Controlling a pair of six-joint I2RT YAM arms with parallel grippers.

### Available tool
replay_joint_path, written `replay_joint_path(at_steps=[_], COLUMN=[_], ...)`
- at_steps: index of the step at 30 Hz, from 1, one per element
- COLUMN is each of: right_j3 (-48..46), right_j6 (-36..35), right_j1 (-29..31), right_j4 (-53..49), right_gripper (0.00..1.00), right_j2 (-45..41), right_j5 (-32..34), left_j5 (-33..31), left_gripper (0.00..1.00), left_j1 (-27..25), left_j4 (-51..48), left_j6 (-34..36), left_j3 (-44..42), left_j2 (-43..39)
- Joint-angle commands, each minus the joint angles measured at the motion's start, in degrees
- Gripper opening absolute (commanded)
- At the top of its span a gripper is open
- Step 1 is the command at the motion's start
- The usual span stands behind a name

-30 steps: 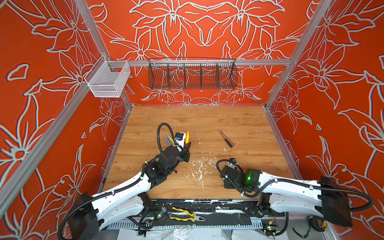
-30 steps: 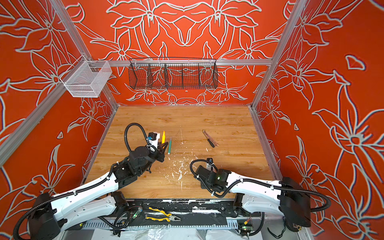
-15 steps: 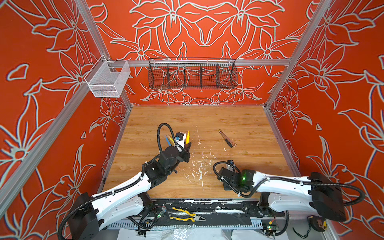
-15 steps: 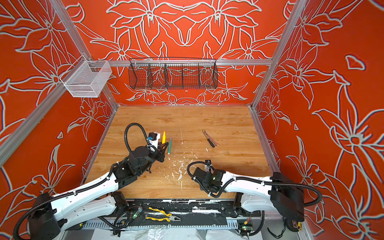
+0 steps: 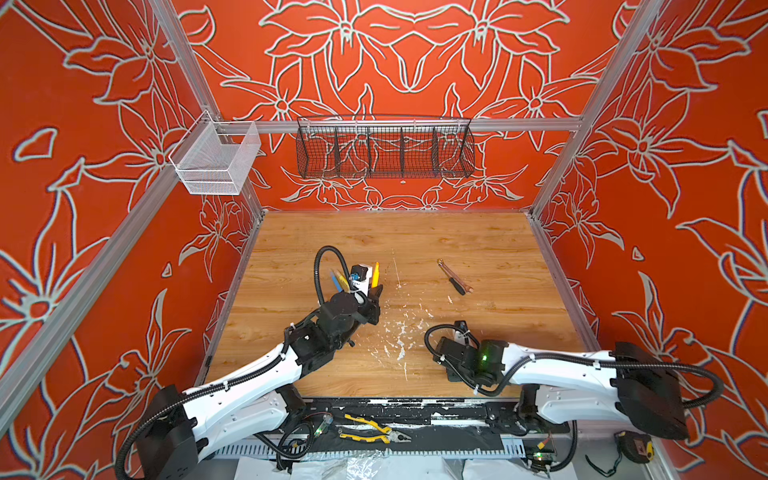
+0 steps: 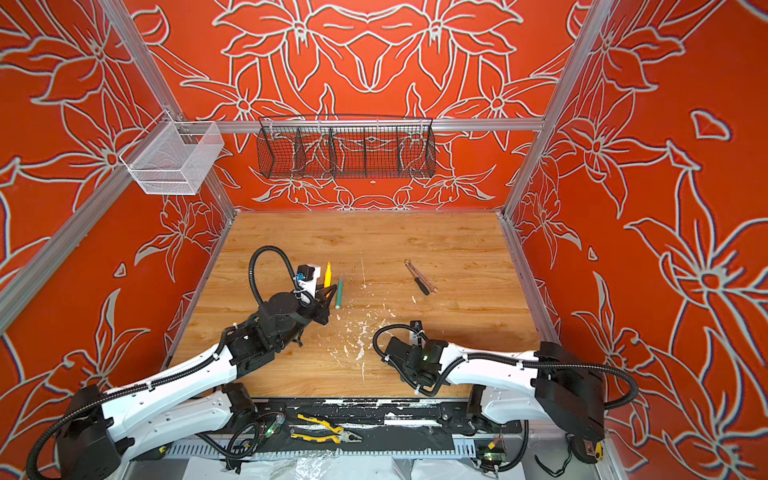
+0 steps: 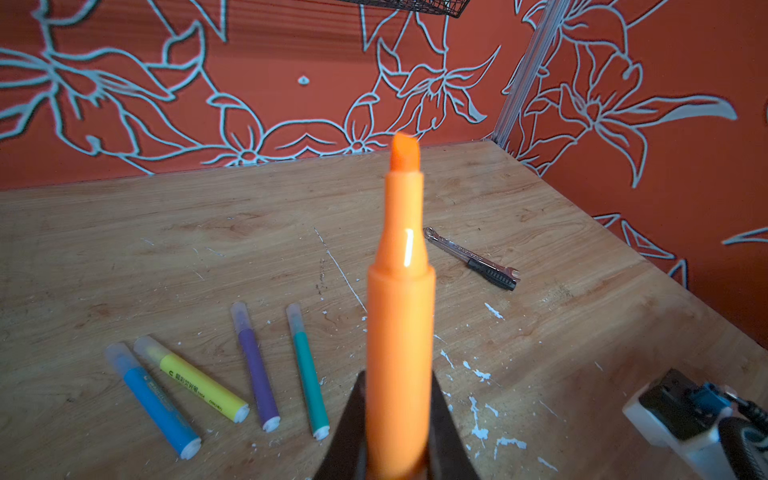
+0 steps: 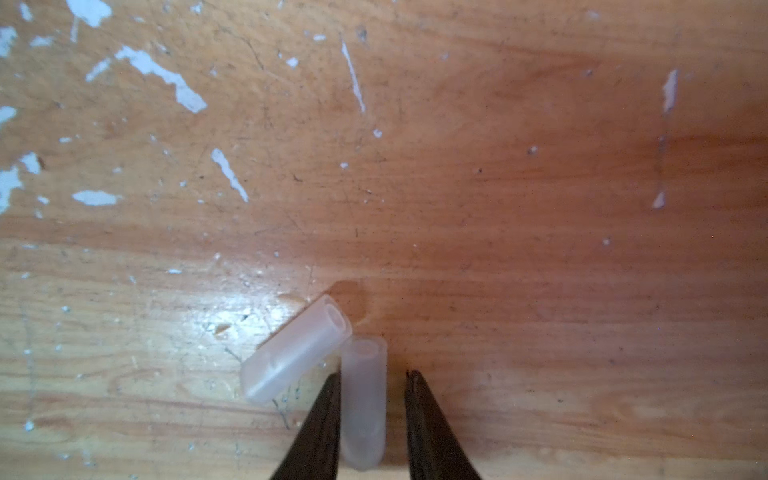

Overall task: Insert the pens into the pen caps
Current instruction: 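Lower the right gripper to the translucent caps and grasp one, then lift the translucent cap with the right gripper toward the orange marker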

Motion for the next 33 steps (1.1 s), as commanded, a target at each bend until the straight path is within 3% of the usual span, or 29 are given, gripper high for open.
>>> replay_joint_path(at_steps=[1, 13, 24, 33], right_j3=[0.10, 0.07, -0.37, 0.50], right_j6=[1.46, 1.57, 2.30, 4.28], right_j1=[0.37, 0.35, 0.32, 0.32], right_j4=[-1.46, -1.89, -1.76, -2.31], right_gripper=[0.26, 0.23, 0.13, 0.10], right_j2=[1.41, 3.12, 2.48, -7.19], right_j5=[1.73, 2.65, 3.83, 11.78], left_j5=[0.35, 0.74, 3.25, 8.24], left_gripper=[0.00, 0.00, 0.00, 0.00], left_j1=[0.19, 0.19, 0.19, 0.19], left_j4=[0.97, 0.62, 1.36, 2.16], left_j6=[0.40, 0.42, 0.39, 1.16], left_j3=[0.77, 0.84, 0.53, -0.18], left_j2=[-0.54, -0.72, -1.13, -2.02])
